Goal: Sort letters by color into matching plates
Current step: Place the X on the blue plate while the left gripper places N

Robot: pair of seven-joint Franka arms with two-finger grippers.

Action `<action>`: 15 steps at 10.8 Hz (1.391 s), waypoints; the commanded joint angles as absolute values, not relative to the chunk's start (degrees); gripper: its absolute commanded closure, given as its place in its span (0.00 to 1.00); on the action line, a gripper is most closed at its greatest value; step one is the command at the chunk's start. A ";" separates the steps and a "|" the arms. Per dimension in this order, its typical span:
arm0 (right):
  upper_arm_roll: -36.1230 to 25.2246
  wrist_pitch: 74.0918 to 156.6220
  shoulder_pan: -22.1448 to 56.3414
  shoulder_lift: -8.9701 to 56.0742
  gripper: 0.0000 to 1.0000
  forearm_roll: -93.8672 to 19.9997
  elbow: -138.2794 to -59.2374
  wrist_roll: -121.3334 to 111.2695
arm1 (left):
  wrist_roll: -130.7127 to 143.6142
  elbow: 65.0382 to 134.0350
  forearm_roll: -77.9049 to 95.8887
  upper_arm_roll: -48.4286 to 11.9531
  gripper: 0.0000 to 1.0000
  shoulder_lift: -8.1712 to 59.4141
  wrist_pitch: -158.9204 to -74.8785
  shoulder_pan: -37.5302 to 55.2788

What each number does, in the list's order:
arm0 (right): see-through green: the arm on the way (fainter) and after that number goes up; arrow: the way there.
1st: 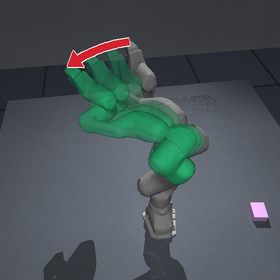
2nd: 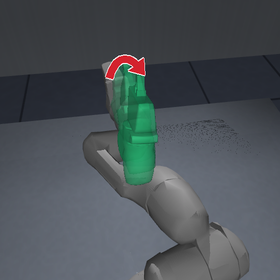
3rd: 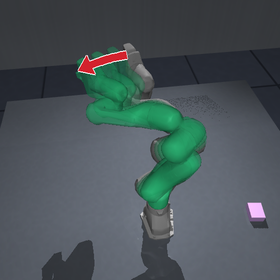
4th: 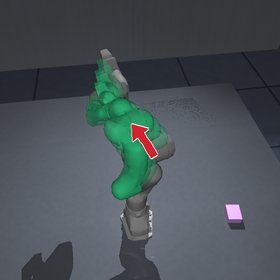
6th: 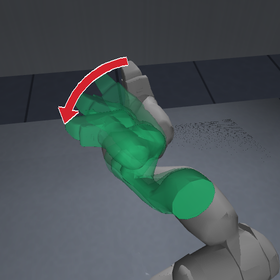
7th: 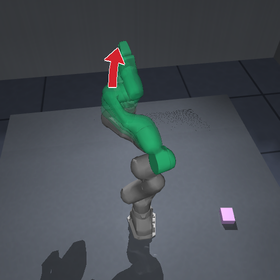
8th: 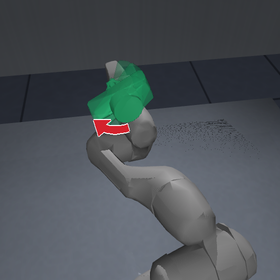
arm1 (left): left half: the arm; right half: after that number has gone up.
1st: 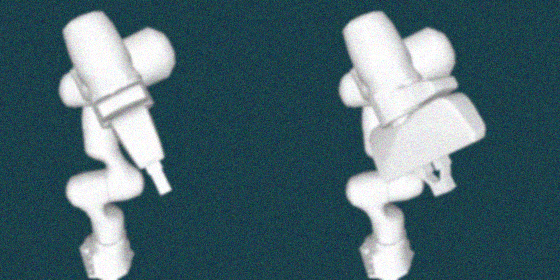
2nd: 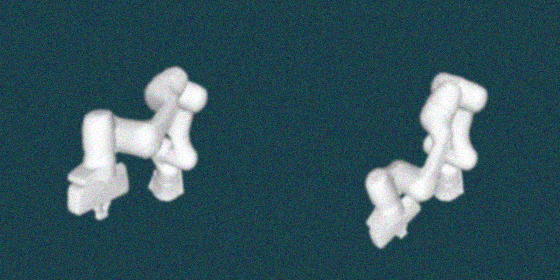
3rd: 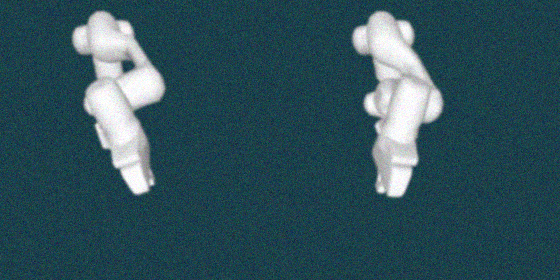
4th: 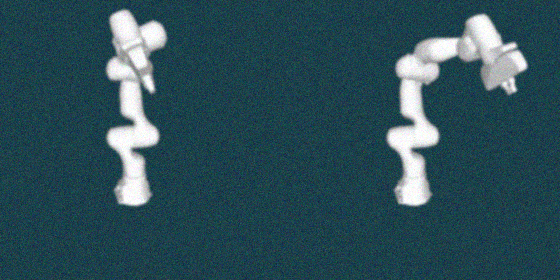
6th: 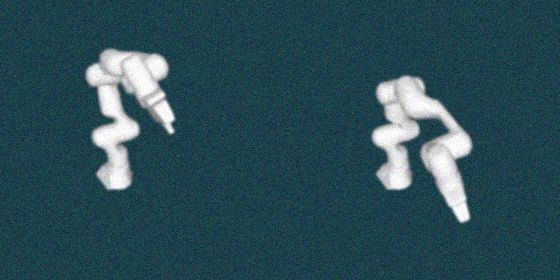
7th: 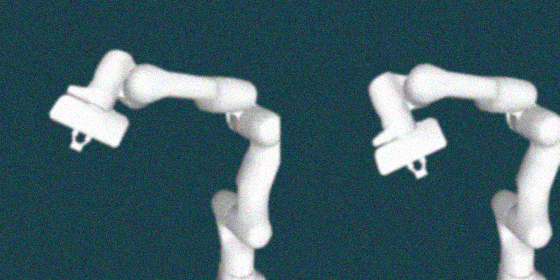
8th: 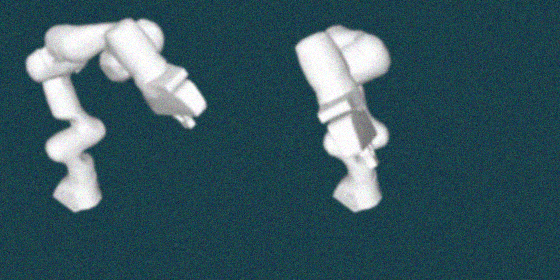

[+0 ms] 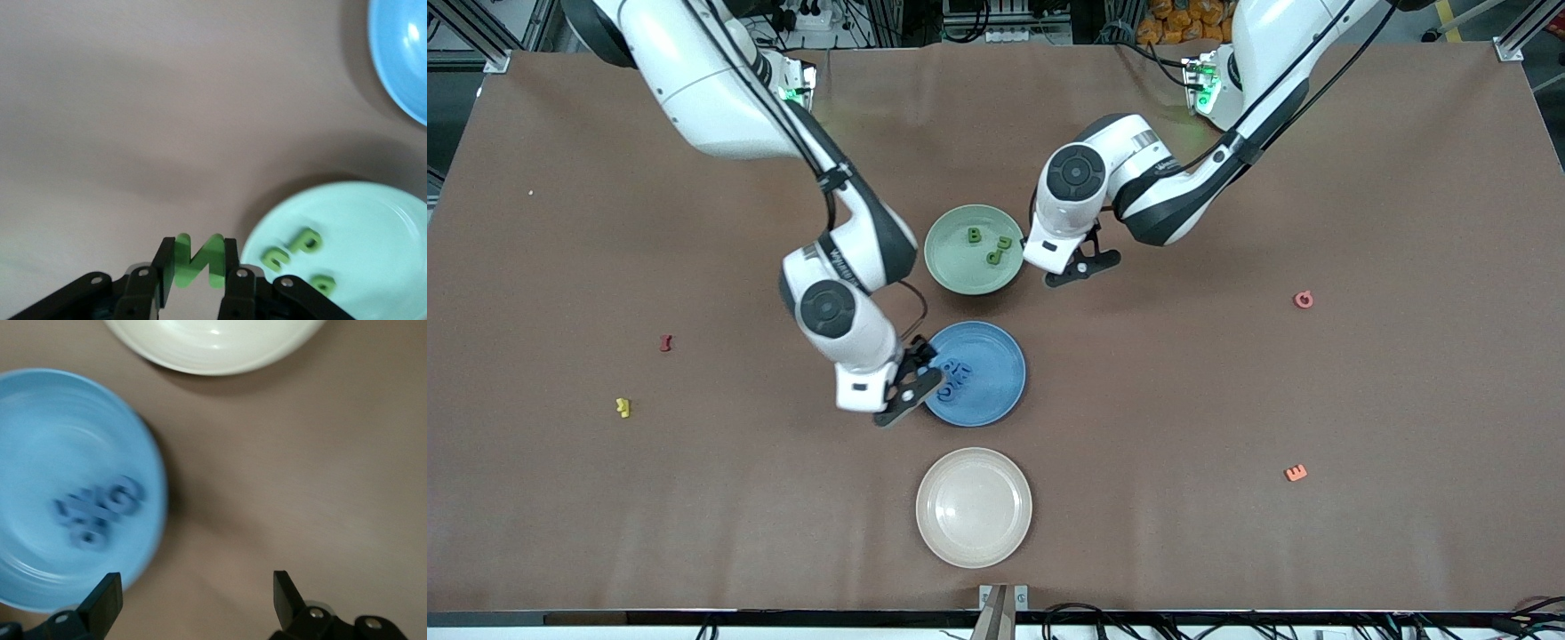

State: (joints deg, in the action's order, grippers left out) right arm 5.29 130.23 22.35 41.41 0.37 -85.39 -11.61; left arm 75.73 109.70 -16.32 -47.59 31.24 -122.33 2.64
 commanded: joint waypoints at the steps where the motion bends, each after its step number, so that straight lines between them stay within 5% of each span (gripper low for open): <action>1: 4.84 124.91 14.00 37.28 0.00 -0.62 -85.78 -18.79 | 79.08 101.89 -14.16 -47.55 1.00 36.81 -121.90 10.43; 5: 4.75 119.91 1.70 32.89 0.00 -0.53 -85.87 -26.54 | 84.45 96.08 -14.15 -39.06 1.00 39.37 -121.90 23.68; 6: 4.66 118.06 -0.51 31.91 0.00 -0.09 -85.87 -26.46 | 86.38 95.02 -14.24 -35.02 0.78 39.55 -121.90 28.43; 7: 4.66 115.08 -2.53 30.34 0.00 0.26 -86.13 -25.93 | 86.83 94.40 -14.15 -31.33 0.01 39.55 -121.90 30.91; 11: 0.63 106.19 -7.12 24.18 0.00 1.84 -85.96 -25.49 | 86.31 94.13 -14.76 -30.32 0.00 36.93 -121.90 29.11; 15: 0.44 100.38 -6.77 17.33 0.00 6.67 -85.17 -11.38 | 82.82 93.26 -15.47 -30.41 0.00 29.63 -120.85 16.64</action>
